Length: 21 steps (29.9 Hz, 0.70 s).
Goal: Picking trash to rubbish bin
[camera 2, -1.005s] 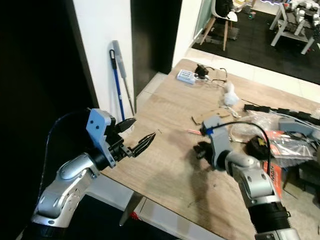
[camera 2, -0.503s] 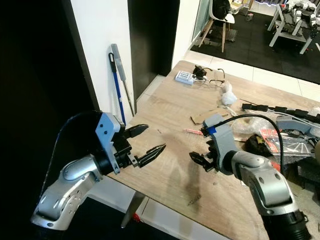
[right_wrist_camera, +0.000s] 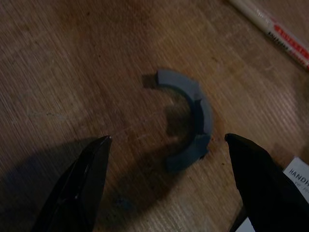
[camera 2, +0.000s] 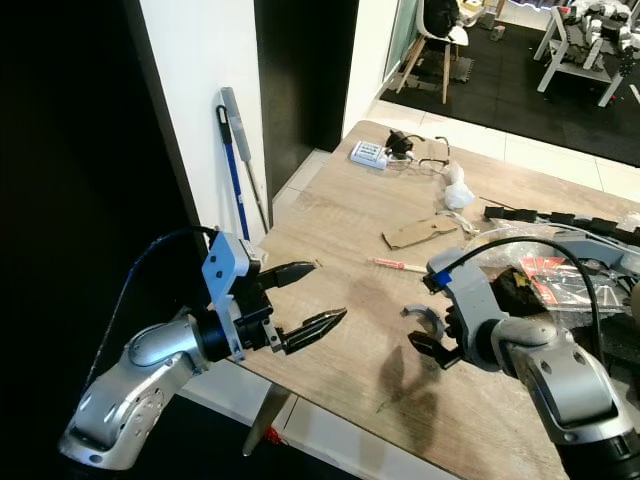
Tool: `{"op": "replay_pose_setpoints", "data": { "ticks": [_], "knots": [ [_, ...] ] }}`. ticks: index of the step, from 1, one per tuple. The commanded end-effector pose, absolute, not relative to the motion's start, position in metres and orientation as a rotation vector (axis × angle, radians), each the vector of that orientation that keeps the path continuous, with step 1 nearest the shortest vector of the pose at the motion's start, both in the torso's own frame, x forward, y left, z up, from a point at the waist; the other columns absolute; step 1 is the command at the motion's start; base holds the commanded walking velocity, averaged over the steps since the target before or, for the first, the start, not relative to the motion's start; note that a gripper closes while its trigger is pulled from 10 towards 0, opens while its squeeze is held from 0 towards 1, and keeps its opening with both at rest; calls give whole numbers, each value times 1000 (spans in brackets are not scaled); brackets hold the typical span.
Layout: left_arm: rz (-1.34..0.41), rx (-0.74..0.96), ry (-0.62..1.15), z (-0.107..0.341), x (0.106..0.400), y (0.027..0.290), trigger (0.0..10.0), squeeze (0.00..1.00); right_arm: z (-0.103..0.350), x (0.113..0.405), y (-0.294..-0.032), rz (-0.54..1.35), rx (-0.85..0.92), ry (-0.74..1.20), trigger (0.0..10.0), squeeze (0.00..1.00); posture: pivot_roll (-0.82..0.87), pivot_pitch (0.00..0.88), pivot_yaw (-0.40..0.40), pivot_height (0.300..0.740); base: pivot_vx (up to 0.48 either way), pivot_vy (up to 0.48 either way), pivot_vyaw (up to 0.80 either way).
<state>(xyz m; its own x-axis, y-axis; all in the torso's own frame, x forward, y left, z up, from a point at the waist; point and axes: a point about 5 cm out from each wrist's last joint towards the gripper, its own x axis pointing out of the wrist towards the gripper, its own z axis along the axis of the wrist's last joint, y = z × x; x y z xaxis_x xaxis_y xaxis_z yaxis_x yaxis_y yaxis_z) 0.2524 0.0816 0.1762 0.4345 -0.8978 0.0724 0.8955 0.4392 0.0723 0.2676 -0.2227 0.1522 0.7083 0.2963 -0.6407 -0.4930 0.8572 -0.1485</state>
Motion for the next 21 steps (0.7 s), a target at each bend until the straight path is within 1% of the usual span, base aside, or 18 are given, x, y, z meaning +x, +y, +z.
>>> {"op": "replay_pose_setpoints", "data": {
  "ticks": [1,3,6,13,21],
  "knots": [
    [-1162,98,-72,168,249,78,10000,0,148,266,-226,432,-334,677,10000,0,-43,100,-41,740,0,0,0],
    [-1162,98,-72,168,249,78,10000,0,148,266,-226,432,-334,677,10000,0,-43,100,-41,740,0,0,0],
    [-1164,145,-59,163,252,79,10000,0,146,271,-228,418,-318,667,10000,0,-44,101,-39,740,0,0,0],
    [-1159,161,-65,164,255,80,10000,0,142,278,-229,414,-317,659,10000,0,-42,102,-44,740,0,0,0],
    [-1152,169,-69,163,255,80,10000,0,133,293,-217,443,-236,610,10000,0,-40,105,-45,740,0,0,0]
  ]
}}
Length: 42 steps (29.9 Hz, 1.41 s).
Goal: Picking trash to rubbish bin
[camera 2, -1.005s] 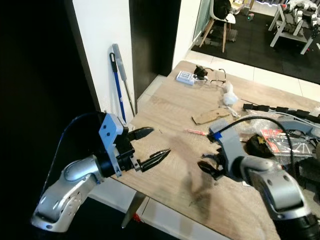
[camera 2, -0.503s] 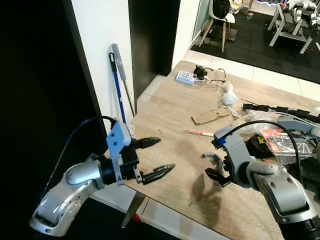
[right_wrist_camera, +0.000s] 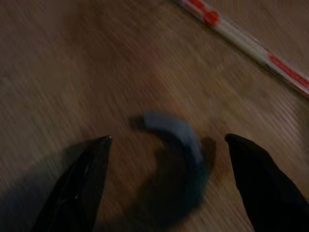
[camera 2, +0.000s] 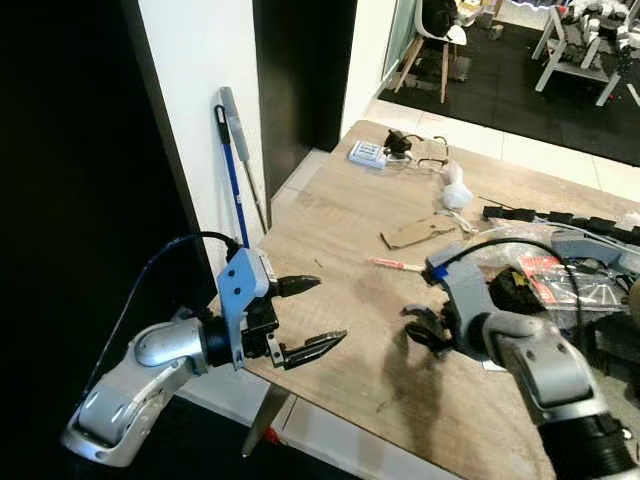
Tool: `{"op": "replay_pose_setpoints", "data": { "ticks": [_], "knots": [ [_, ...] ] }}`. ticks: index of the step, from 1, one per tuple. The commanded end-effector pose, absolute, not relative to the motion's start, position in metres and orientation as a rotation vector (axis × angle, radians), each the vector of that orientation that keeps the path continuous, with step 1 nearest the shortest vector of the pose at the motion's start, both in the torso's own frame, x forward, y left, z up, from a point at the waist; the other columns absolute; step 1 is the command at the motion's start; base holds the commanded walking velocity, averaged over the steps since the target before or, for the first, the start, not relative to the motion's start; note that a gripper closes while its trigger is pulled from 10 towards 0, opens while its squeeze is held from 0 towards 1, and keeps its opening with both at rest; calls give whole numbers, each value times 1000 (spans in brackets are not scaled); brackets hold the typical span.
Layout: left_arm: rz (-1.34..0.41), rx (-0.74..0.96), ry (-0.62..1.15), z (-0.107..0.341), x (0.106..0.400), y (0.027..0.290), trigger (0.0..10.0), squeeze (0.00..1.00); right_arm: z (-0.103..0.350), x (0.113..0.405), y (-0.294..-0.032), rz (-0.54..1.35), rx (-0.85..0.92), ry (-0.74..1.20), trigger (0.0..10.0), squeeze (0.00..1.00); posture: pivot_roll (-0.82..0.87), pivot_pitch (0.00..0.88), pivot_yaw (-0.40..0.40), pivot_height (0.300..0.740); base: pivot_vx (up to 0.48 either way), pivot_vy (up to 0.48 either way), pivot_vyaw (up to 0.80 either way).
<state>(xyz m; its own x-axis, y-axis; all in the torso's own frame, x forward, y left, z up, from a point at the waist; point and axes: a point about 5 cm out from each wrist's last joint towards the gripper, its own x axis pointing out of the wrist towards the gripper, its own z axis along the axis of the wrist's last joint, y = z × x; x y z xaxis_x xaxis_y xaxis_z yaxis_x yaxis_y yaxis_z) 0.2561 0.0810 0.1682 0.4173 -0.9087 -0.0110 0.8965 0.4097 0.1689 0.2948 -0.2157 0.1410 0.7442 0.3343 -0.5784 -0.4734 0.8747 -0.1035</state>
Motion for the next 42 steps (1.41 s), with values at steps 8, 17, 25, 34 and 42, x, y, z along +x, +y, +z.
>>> {"op": "replay_pose_setpoints", "data": {
  "ticks": [8,17,25,34,42],
  "knots": [
    [-1149,182,-72,163,255,82,10000,0,126,294,-209,482,-187,616,10000,0,-30,99,-47,740,0,0,0],
    [-1159,185,-64,162,255,84,10000,0,119,291,-210,479,-147,657,0,0,-27,85,-45,740,0,0,0],
    [-1174,186,-50,160,250,86,10000,0,112,284,-213,471,-141,703,0,0,-21,68,-45,740,0,0,0],
    [-1159,200,-56,164,255,91,10000,0,119,296,-214,439,-126,641,0,0,-7,62,-40,740,0,0,0],
    [-1153,215,-55,168,258,97,10000,0,146,298,-221,411,-120,547,0,0,-7,79,-25,740,0,0,0]
  ]
}}
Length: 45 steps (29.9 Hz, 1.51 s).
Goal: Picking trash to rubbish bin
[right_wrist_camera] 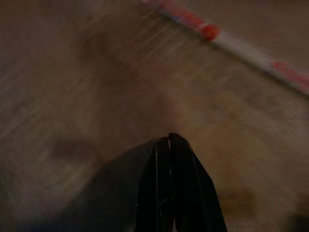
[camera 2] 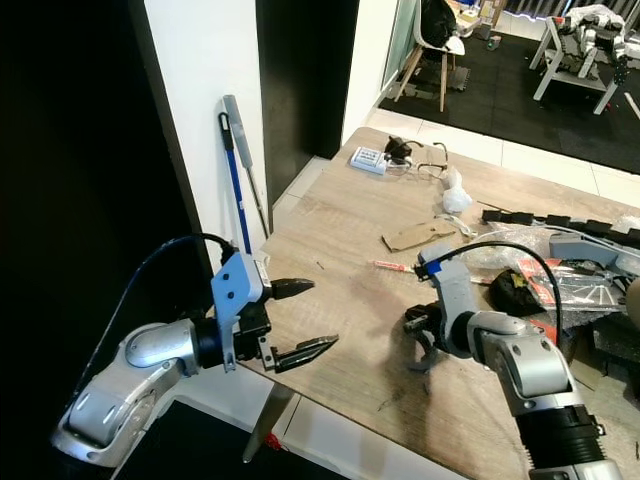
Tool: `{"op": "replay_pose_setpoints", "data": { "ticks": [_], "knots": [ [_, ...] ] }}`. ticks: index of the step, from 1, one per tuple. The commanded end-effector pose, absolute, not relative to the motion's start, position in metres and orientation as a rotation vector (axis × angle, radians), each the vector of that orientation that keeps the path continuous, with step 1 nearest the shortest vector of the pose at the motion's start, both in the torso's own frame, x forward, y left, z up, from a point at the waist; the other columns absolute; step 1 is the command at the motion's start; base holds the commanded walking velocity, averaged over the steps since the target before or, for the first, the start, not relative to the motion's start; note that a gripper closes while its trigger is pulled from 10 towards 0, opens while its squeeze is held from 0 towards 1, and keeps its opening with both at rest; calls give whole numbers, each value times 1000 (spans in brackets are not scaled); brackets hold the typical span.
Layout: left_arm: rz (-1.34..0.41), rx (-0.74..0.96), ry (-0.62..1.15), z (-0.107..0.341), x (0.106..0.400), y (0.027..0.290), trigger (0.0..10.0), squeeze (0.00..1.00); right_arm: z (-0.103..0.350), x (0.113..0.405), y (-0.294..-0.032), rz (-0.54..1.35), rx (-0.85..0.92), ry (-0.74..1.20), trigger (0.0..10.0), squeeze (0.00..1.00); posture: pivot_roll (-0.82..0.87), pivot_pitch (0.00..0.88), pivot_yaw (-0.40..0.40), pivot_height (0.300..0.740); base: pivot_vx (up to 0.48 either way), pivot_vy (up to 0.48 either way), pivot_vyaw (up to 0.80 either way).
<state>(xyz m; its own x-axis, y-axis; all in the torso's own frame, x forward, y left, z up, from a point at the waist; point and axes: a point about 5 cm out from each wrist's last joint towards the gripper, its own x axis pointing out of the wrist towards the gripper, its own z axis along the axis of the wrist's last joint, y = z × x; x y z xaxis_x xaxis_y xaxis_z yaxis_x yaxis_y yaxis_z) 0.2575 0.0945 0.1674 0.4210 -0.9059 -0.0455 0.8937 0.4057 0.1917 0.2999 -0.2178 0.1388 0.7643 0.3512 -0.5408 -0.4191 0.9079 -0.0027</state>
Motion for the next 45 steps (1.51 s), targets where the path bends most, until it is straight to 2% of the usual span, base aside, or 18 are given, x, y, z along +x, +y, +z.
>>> {"op": "replay_pose_setpoints", "data": {
  "ticks": [1,2,3,4,5,16,30,31,33,34,45],
  "knots": [
    [-1153,215,-55,168,258,97,10000,0,146,298,-221,411,-120,547,0,0,-7,79,-25,740,0,0,0],
    [-1157,222,-52,168,259,97,10000,0,149,295,-220,425,-117,548,0,0,-7,82,-24,740,0,0,0],
    [-1158,227,-51,169,260,99,10000,0,150,290,-217,449,-135,561,10000,59,-9,83,-23,740,0,0,0],
    [-1158,227,-51,169,260,99,10000,0,150,290,-217,449,-135,561,10000,59,-9,83,-23,740,0,0,0],
    [-1161,232,-47,170,261,101,10000,0,150,285,-215,461,-137,570,10000,1000,-8,87,-25,740,0,0,0],
    [-1174,245,-23,168,258,107,10000,0,148,268,-206,482,-98,626,10000,1000,-6,95,-32,740,0,0,0],
    [-1194,239,-2,166,256,108,10000,0,143,239,-216,443,-87,744,10000,980,-12,111,-41,740,0,0,0],
    [-1195,238,-2,166,256,108,10000,0,141,236,-218,432,-92,760,10000,125,-12,111,-41,740,0,0,0],
    [-1196,239,-3,166,256,108,10000,0,140,233,-220,418,-102,773,10000,125,-12,111,-41,740,0,0,0],
    [-1196,240,-4,166,257,107,10000,0,139,232,-221,407,-106,778,10000,0,-19,113,-34,740,0,0,0],
    [-1187,245,-23,168,259,105,10000,0,125,232,-220,363,-135,814,10000,0,-19,111,-33,740,0,0,0]
  ]
}}
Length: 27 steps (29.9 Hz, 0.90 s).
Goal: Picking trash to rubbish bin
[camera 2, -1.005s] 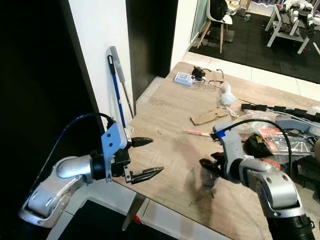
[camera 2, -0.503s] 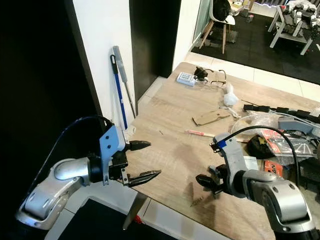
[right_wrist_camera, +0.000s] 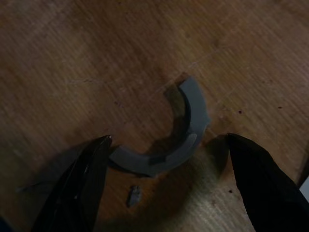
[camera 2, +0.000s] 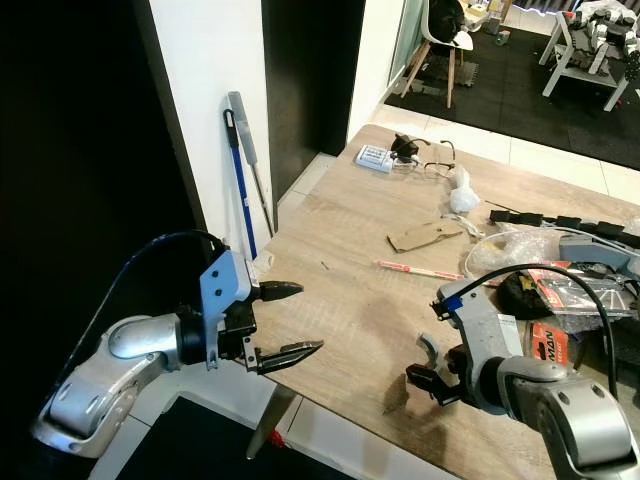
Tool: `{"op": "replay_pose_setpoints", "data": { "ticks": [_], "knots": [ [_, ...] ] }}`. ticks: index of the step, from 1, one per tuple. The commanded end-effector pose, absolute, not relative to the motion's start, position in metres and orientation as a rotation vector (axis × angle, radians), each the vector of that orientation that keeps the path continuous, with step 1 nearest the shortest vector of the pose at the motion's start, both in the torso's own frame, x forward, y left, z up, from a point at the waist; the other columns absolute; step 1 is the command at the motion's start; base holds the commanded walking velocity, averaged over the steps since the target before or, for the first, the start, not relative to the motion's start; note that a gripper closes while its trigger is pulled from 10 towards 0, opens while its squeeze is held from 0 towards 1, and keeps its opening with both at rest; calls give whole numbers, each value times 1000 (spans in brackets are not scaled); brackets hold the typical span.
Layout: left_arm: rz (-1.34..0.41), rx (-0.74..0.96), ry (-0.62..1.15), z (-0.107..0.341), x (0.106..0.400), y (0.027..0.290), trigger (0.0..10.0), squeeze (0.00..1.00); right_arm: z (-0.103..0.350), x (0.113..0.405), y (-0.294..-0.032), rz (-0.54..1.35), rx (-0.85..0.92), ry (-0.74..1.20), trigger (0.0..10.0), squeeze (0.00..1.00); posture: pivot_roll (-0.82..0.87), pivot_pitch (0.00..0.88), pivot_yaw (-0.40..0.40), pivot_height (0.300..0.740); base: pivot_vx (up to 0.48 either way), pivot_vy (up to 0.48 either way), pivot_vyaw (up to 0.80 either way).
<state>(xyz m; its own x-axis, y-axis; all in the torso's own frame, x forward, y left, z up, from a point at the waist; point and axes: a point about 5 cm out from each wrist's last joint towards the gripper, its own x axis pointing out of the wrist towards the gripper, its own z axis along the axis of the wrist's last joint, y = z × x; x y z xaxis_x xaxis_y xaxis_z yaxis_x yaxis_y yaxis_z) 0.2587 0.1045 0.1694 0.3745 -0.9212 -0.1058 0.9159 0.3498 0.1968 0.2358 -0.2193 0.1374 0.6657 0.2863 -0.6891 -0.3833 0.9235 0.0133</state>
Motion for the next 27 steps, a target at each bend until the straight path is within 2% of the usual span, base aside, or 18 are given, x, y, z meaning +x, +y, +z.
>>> {"op": "replay_pose_setpoints", "data": {
  "ticks": [1,8,9,11,12,13,14,27],
  "knots": [
    [-1187,245,-23,168,259,105,10000,0,125,232,-220,363,-135,814,10000,0,-19,111,-33,740,0,0,0],
    [-1188,243,-22,166,259,104,10000,0,119,240,-218,344,-171,799,10000,0,-19,109,-26,740,0,0,0],
    [-1188,244,-21,166,259,103,10000,0,119,242,-216,345,-169,792,9647,0,-19,109,-26,740,0,0,0],
    [-1188,245,-20,166,259,103,10000,0,118,243,-215,346,-166,787,9647,0,-19,109,-26,740,0,0,0],
    [-1191,245,-20,166,259,103,10000,0,118,246,-214,349,-164,782,2039,0,-18,106,-24,740,0,0,0],
    [-1191,245,-20,166,259,103,10000,0,118,246,-214,349,-164,782,2039,0,-18,106,-24,740,0,0,0],
    [-1192,242,-19,166,259,103,10000,0,117,249,-212,352,-161,774,0,0,-15,107,-23,740,0,0,0],
    [-1196,243,-11,166,258,103,10000,0,116,257,-205,369,-143,750,0,0,-10,99,-20,740,0,0,0]
  ]
}}
